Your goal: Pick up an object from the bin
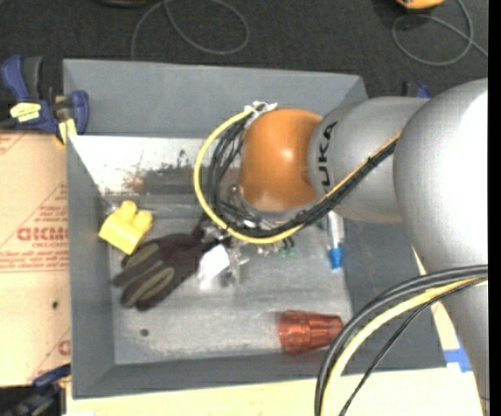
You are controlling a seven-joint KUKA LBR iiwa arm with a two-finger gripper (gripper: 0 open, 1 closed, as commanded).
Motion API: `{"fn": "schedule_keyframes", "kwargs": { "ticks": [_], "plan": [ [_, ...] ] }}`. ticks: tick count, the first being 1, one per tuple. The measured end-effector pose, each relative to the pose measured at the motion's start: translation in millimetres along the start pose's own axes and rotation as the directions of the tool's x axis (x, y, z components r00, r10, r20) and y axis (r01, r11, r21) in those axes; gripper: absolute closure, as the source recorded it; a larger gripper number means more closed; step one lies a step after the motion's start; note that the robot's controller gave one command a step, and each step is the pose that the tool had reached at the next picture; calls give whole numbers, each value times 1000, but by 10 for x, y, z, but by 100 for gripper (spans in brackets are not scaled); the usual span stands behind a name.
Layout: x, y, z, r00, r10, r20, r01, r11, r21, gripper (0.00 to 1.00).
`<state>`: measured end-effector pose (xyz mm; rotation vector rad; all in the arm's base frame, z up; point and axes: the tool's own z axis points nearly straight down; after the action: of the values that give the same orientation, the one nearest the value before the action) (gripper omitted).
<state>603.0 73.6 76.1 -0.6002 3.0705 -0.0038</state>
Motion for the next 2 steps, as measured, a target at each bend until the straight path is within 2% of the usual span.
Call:
{"fn": "schedule_keyframes", "kwargs": {
  "ticks": [2],
  "plan": [
    [1, 1, 2, 1000, 1, 0, -1, 1000, 0, 100]
  ]
}}
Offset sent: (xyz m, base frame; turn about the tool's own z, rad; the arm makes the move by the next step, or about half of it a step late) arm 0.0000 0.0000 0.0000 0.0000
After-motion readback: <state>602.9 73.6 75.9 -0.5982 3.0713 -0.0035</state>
